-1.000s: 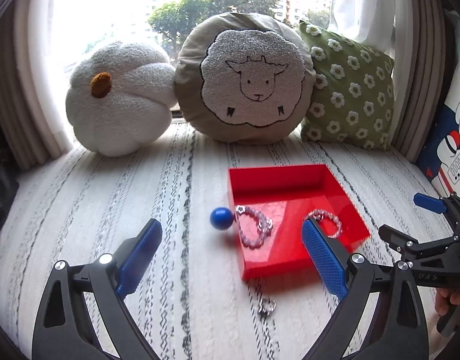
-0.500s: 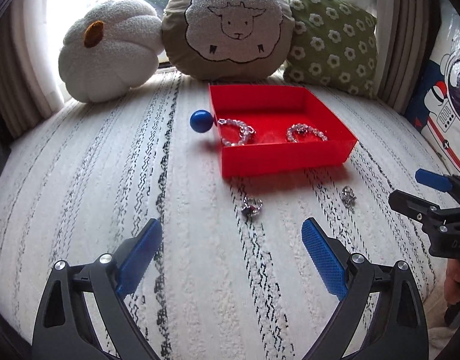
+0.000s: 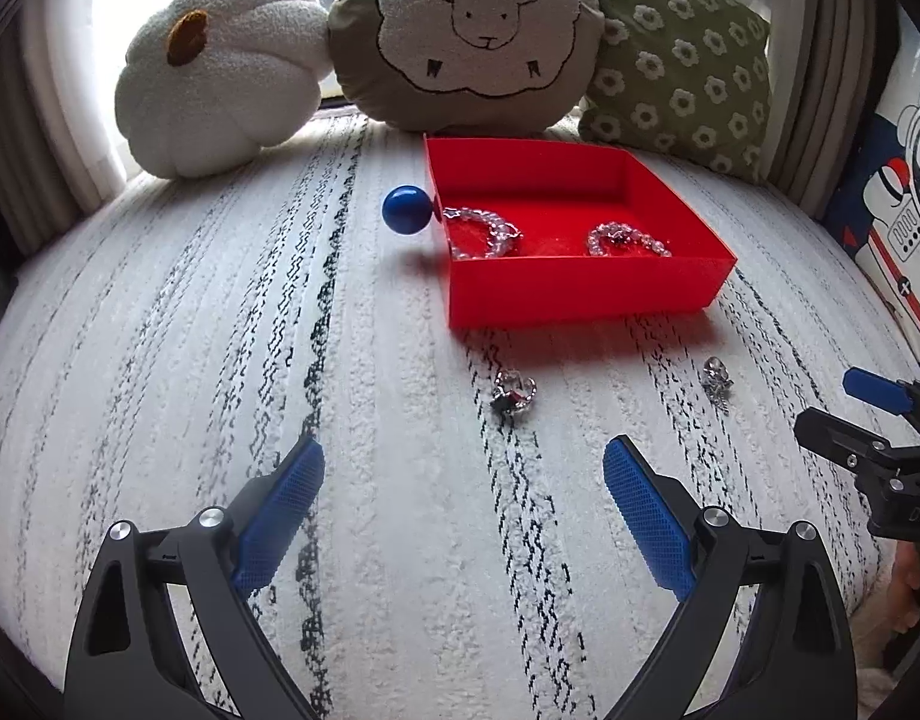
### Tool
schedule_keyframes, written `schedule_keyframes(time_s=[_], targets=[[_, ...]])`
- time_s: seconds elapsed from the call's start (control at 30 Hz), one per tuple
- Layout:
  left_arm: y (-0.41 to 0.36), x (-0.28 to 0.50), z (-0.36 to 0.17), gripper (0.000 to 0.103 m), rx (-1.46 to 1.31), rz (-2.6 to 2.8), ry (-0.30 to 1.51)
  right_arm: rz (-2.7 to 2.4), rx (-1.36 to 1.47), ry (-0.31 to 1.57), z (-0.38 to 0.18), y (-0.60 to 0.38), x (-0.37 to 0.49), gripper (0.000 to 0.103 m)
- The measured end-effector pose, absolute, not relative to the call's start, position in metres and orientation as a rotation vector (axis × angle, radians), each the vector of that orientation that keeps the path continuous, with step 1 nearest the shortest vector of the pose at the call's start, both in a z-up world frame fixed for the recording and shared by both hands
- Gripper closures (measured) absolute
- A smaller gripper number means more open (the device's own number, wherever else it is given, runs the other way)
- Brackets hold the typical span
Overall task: Organize jewelry
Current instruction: 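Withdraw both tools from the tray toward the silver rings on the seat, then close the left tool on a silver ring while the right tool grasps another silver ring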
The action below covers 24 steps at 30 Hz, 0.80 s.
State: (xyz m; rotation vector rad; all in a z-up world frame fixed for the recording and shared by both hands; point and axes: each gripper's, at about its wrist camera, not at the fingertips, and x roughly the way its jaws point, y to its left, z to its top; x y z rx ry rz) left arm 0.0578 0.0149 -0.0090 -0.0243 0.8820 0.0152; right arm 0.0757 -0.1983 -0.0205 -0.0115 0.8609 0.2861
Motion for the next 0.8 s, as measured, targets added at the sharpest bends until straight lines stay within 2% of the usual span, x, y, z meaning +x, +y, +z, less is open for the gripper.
schedule_keyframes(time_s=[0.37, 0.73, 0.77, 0.8], targets=[[0.008, 0.096, -0.04, 0.013, -0.032, 0.054, 0.953, 0.259, -0.042, 0.866, -0.027, -0.191, 0.085, 0.008], [0.006, 0.106, -0.051, 0.014, 0.025, 0.109, 0.949, 0.267, -0.052, 0.865, -0.029, -0.188, 0.083, 0.009], [0.005, 0.105, -0.05, 0.016, 0.03, 0.115, 0.94, 0.268, -0.051, 0.867, -0.029, -0.188, 0.083, 0.009], [0.004, 0.105, -0.05, 0.025, 0.034, 0.103, 0.936, 0.268, -0.05, 0.867, -0.029, -0.188, 0.083, 0.009]])
